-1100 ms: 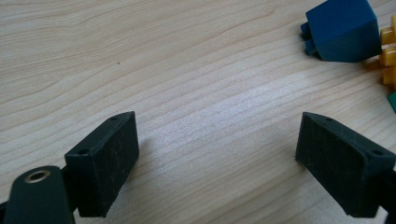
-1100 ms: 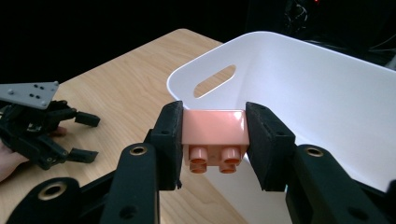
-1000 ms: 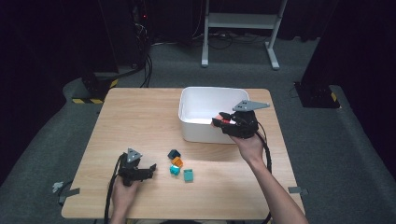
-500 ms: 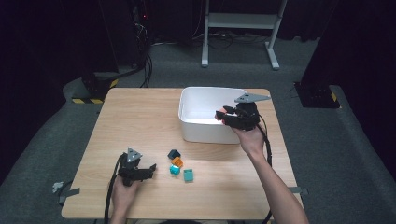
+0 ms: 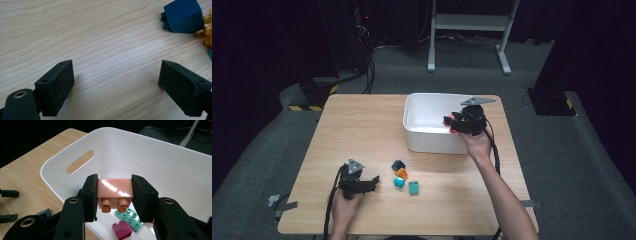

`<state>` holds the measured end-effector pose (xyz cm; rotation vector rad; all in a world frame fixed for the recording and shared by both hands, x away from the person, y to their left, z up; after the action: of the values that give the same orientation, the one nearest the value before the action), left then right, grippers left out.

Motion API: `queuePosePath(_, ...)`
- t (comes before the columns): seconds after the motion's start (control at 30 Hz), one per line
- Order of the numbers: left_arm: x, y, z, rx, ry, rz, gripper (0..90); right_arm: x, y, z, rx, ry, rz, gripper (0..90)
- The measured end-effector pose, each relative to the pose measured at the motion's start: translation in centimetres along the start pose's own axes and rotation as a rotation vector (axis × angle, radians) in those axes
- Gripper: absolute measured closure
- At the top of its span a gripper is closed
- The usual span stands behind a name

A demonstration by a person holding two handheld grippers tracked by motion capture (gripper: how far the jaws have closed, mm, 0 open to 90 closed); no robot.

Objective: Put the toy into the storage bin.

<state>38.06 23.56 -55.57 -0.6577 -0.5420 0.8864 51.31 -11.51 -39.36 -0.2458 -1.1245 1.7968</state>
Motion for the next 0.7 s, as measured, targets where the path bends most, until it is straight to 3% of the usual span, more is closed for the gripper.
queuePosePath(0.37,0.0,0.0,0.0,0.0,0.0,0.0,13.1,-0.9,0.3,-0.8,0.024,0.026,-0.023,58.0)
queuePosePath(0.5,0.0,0.0,0.0,0.0,0.0,0.0,13.1,-1.0,0.3,-1.0,0.028,0.034,-0.026,49.4)
queuePosePath(0.7,0.0,0.0,0.0,0.0,0.0,0.0,13.1,-1.0,0.6,-0.9,0.017,0.028,-0.026,44.1)
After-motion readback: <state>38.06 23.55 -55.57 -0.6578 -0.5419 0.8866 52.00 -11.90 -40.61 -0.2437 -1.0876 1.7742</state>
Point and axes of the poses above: each handheld gripper's, and its own axes: z roughly backward along the jaws, y roughly out of its underside, x roughly to its left, the point moved 4 cm from there along -z, roughly forward along the jaws, and after that the axes turned 13 degrees about -z, right-handed, at the moved point
